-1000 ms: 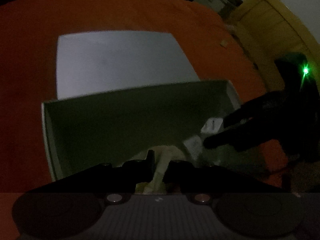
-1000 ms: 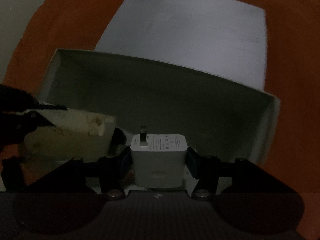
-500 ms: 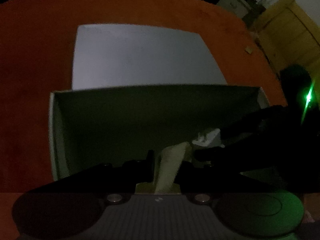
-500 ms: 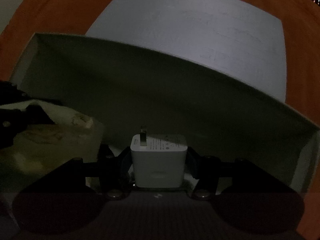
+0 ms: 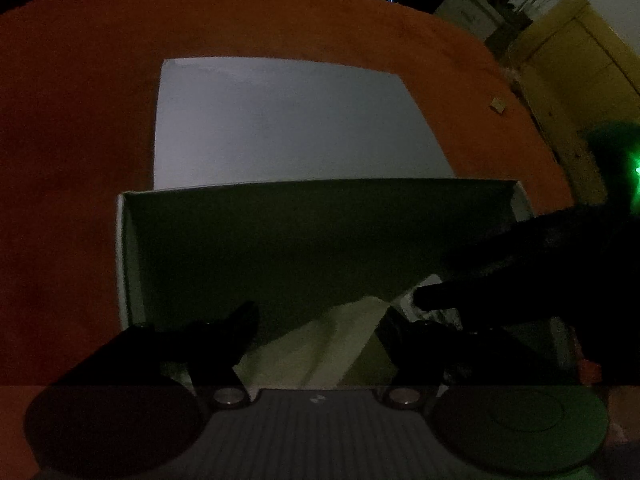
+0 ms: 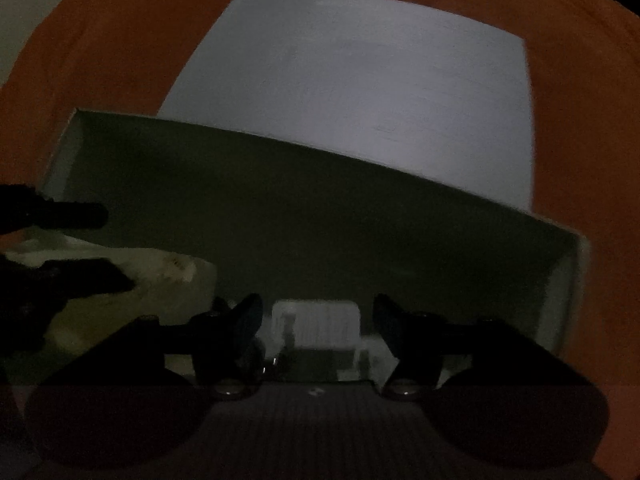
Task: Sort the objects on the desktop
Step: 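Lower both tools into the box and open them, releasing cube and bag, then withdraw both tools from the box toward the white embossed lid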
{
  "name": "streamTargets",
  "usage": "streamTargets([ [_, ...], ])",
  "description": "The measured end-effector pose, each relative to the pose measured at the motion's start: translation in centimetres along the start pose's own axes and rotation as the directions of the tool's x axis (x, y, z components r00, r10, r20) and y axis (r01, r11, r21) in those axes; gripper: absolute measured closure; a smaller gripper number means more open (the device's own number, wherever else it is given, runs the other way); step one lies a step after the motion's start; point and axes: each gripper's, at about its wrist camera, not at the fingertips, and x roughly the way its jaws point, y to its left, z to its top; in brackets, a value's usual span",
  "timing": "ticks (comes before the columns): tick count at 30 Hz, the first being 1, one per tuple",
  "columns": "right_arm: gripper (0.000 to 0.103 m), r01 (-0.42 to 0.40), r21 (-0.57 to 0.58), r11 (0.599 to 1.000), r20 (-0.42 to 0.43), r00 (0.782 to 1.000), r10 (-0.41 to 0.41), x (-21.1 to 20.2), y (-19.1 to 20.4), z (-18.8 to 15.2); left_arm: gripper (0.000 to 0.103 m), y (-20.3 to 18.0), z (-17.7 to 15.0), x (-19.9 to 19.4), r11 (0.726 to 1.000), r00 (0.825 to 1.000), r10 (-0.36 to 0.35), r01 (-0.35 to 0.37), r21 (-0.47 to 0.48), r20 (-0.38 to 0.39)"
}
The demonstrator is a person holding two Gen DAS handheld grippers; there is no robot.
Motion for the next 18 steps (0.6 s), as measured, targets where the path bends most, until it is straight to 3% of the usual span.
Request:
streamTargets([
  [4,0.038,-0.004,0.048,0.999,-0.036,0.999,0.005,-2.9,-1.0,-2.3,0.038,-1.1,0.8,-2.1,0.999,1.000,0.022,-0.022,0.049,0.001],
  [7,0.037,-0.001,0.074,0.997,-0.017,1.000,0.002,-6.2,-1.1,-3.8,0.036,-2.3,1.7,-4.3,0.995,0.999,0.033,-0.036,0.095,0.026],
  [12,0.031,-0.005,0.155,0.988,0.100,0.995,-0.011,-14.1,-1.0,-6.2,0.031,-5.1,3.3,-9.6,0.982,0.993,0.034,-0.054,0.181,0.112],
  [18,0.028,-0.005,0.139,0.990,0.253,0.967,-0.030,-21.8,4.3,-8.7,0.021,-9.0,3.9,-16.3,0.954,0.969,0.022,-0.094,0.283,0.247],
])
